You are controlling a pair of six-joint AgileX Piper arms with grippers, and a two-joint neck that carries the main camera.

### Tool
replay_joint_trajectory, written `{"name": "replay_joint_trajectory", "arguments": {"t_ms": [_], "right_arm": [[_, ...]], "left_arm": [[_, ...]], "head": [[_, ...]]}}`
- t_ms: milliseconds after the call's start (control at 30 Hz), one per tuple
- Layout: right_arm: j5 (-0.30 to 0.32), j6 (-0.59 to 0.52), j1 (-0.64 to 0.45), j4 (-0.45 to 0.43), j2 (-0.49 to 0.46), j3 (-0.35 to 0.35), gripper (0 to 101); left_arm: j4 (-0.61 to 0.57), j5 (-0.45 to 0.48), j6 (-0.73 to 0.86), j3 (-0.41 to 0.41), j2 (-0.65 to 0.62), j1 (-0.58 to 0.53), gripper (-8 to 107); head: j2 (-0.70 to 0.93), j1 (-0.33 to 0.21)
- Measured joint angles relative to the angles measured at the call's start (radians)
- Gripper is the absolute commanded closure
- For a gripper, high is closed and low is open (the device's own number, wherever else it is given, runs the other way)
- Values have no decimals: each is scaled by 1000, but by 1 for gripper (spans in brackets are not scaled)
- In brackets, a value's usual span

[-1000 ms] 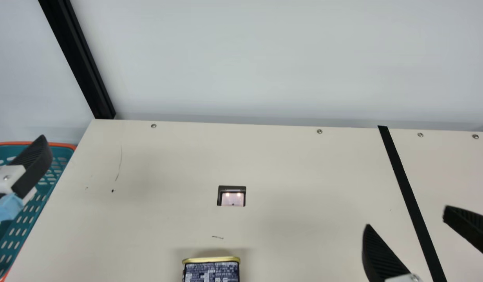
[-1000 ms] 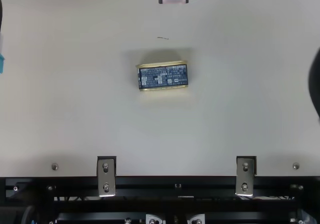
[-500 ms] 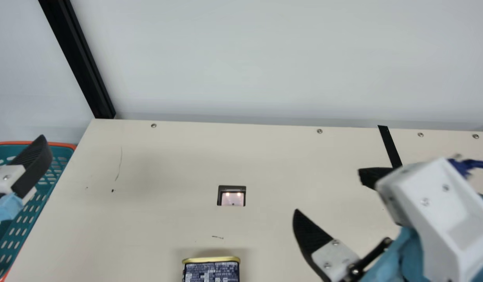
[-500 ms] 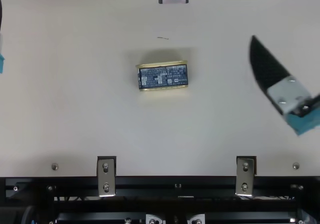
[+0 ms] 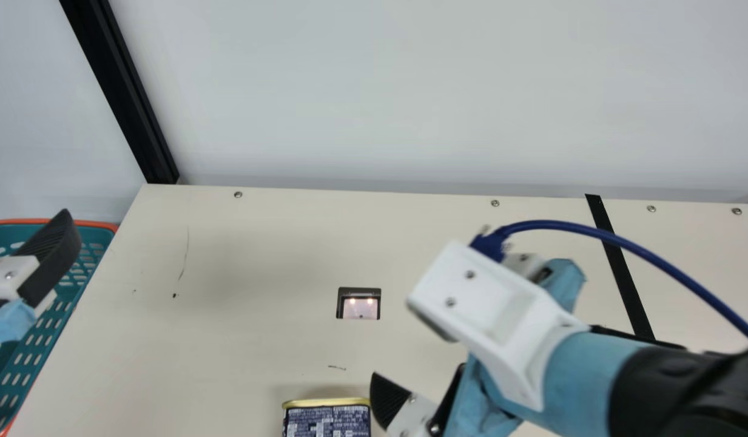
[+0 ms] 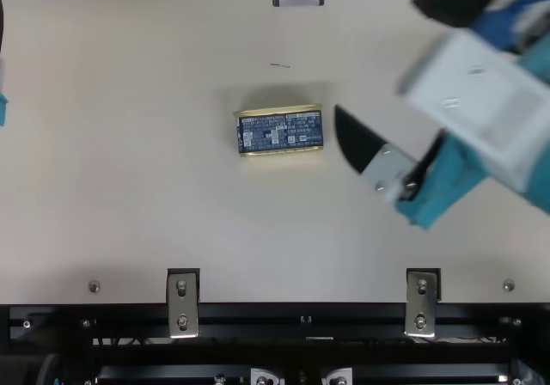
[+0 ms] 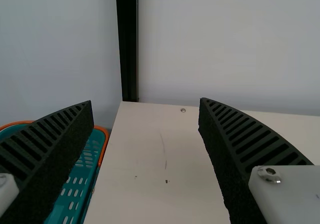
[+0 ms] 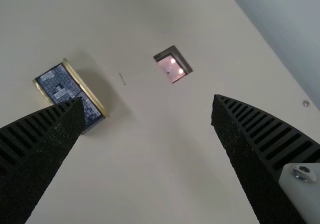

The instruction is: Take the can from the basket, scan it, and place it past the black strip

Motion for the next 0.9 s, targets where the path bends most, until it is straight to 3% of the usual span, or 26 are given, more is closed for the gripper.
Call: {"name": "replay_joint_trajectory", "arguments": {"t_ms": [600, 900], "right_arm": [[290, -123, 218, -80, 282, -251, 0], [400, -184, 290, -97, 395, -365, 0]], "left_arm": [[0, 0, 0, 0, 0, 0, 9], [0, 0, 0, 0, 0, 0, 9]], "head": [[0, 0], [0, 0]]}}
